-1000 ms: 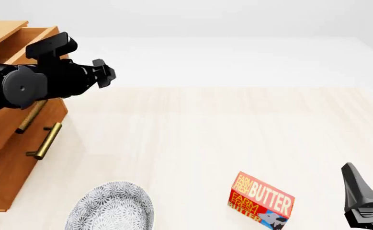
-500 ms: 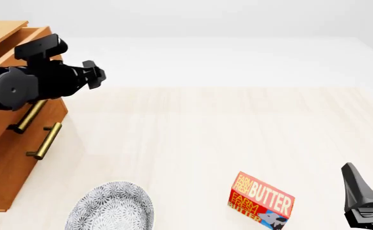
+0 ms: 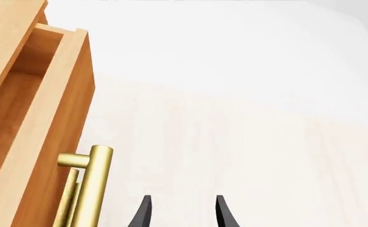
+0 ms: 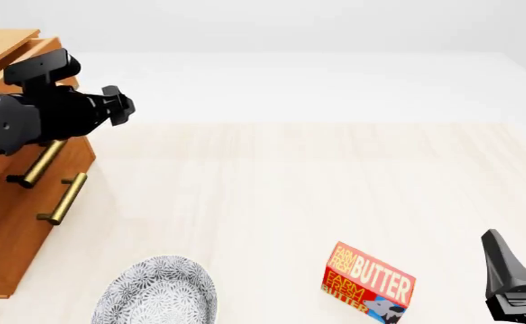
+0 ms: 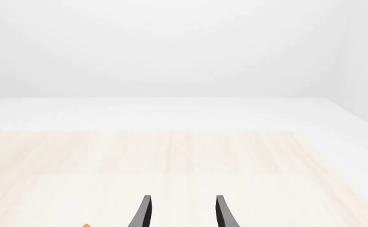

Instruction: Put the chocolate pudding in the top drawer of the cabinet and close it.

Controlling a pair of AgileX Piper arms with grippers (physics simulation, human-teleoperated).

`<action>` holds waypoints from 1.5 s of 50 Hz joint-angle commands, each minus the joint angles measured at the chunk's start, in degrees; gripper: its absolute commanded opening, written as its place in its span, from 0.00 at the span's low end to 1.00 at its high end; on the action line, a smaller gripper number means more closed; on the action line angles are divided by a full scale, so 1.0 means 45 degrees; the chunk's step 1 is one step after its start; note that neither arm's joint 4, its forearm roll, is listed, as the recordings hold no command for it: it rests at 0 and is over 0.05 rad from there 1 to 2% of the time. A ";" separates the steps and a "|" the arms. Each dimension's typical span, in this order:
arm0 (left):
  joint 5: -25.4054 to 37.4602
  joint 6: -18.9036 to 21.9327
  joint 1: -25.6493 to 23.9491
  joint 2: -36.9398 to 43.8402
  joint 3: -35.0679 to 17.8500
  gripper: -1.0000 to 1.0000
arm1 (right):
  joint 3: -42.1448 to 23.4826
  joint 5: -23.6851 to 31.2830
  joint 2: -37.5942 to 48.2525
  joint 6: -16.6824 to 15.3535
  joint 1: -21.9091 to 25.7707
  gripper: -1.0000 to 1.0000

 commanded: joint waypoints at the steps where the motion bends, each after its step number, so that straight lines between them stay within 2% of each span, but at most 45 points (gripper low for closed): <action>1: -0.0118 0.0125 0.0365 -0.0049 0.0148 1.00 | 0.0000 0.0000 0.0001 0.0002 -0.0002 1.00; 48: -0.0563 0.0926 0.1964 0.0504 0.0224 1.00 | 0.0000 0.0001 0.0001 0.0001 0.0001 1.00; 75: -0.0413 0.1601 0.3041 0.0024 0.0279 1.00 | 0.0000 0.0000 0.0001 -0.0002 -0.0001 1.00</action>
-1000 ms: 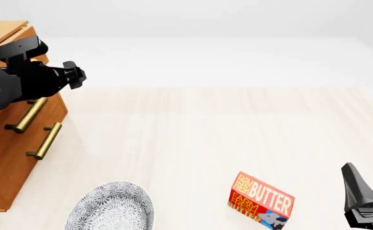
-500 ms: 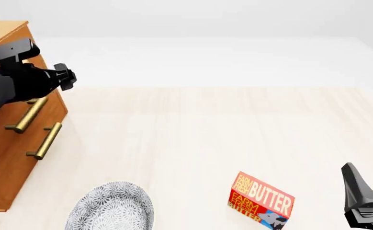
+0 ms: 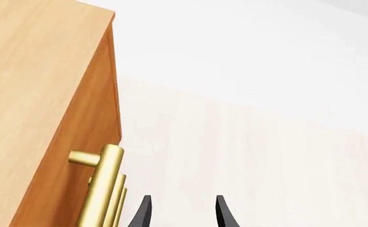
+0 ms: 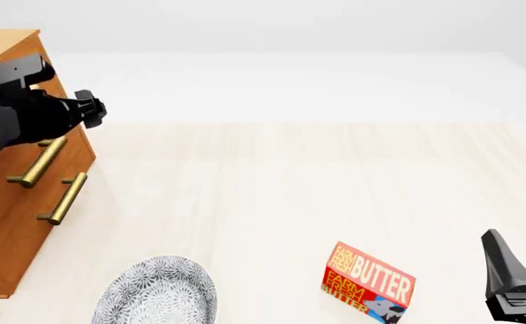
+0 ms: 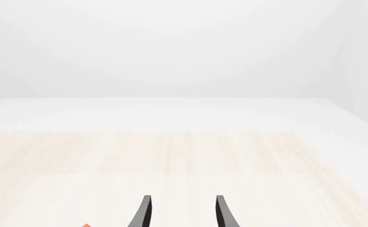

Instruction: Put the chocolate pudding in the top drawer of the cabinet and close it.

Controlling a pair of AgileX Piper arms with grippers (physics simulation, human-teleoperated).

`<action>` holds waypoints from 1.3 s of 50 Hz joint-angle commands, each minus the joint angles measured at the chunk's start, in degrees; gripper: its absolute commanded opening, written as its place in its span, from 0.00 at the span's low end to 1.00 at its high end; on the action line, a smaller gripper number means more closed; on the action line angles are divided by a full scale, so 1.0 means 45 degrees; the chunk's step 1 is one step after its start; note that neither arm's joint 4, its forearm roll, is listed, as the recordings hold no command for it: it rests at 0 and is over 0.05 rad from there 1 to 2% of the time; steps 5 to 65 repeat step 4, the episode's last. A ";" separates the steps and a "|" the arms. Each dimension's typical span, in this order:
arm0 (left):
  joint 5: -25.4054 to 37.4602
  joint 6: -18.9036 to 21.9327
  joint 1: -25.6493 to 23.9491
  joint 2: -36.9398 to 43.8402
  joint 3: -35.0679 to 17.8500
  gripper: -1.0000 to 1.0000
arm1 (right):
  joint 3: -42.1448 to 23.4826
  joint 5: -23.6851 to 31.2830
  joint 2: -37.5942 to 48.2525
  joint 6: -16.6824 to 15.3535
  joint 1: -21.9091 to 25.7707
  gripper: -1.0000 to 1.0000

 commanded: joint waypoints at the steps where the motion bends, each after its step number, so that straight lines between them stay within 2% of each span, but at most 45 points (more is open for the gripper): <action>1: 0.0082 0.0229 0.1297 -0.0366 0.0094 1.00 | 0.0000 0.0000 -0.0001 0.0001 0.0002 1.00; 65: 0.0136 0.0215 0.1202 -0.0523 0.0102 1.00 | 0.0000 0.0000 0.0000 -0.0001 0.0000 1.00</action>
